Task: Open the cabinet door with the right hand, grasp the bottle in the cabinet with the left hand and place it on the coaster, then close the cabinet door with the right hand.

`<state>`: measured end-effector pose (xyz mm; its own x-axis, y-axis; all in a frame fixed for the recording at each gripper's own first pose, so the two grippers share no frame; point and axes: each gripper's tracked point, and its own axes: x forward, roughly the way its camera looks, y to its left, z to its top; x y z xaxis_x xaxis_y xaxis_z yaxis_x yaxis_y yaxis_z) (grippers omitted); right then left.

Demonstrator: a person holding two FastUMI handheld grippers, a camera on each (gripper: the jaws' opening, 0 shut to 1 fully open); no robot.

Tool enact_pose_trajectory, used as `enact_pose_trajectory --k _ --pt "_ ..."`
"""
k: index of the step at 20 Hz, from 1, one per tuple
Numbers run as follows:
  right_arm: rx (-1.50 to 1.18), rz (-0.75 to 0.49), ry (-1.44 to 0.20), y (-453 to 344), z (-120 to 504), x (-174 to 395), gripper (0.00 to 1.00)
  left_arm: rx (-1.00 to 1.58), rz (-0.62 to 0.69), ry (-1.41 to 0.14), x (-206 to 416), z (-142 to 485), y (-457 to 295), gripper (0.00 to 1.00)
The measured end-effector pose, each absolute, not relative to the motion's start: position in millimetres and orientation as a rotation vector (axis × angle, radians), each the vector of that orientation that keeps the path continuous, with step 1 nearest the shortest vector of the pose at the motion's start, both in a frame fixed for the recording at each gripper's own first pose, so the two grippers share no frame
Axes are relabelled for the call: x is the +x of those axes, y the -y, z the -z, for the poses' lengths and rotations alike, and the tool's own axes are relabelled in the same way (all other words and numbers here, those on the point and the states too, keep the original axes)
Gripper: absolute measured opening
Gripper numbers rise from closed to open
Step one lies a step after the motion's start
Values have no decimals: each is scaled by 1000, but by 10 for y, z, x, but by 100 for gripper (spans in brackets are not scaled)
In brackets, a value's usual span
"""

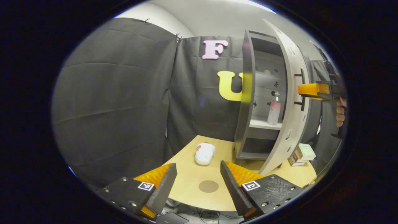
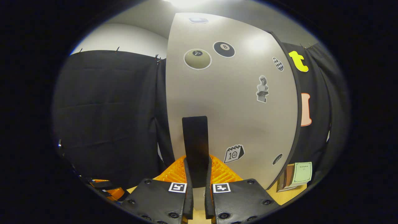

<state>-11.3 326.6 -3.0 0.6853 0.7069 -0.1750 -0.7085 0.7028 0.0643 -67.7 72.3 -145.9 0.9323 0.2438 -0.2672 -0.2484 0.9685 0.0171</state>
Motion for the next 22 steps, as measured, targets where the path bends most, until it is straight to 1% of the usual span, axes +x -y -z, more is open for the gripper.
enact_pose_trajectory --k 3,4,5,9,12,13,15,16,17,18,19,20,21,22 --pt "1 -787 -201 -3158 29 -129 17 5 -214 -269 -607 1511 -506 87" --pt "3 -783 -199 -3120 32 -136 17 18 -207 -265 -567 1498 -482 85" --pt "7 -778 -193 -3081 25 -141 16 27 -200 -266 -534 1504 -467 87" --pt "8 -759 -191 -2922 31 -171 17 14 -169 -263 -447 1520 -401 87" --pt "26 -734 -155 -2790 22 -225 16 23 -128 -258 -247 1507 -223 85" --pt "37 -716 -145 -2734 15 -257 16 36 -117 -261 -187 1538 -183 87" --pt "38 -680 -132 -2637 -1 -305 16 53 -84 -264 -104 1551 -67 85" --pt "32 -661 -129 -2571 -13 -311 16 55 -64 -262 -73 1538 0 87" --pt "31 -641 -121 -2504 -28 -314 16 55 -42 -261 -27 1553 78 85" --pt "30 -619 -117 -2454 -12 -313 14 57 -19 -262 8 1556 164 85" --pt "30 -594 -103 -2372 -24 -336 16 60 3 -264 34 1575 248 85" --pt "27 -564 -83 -2205 -42 -322 14 66 22 -264 62 1587 326 87" --pt "23 -530 -75 -2067 -39 -296 16 70 41 -266 84 1616 397 85" --pt "12 -498 -94 -1948 69 -260 15 69 59 -273 95 1646 467 85"
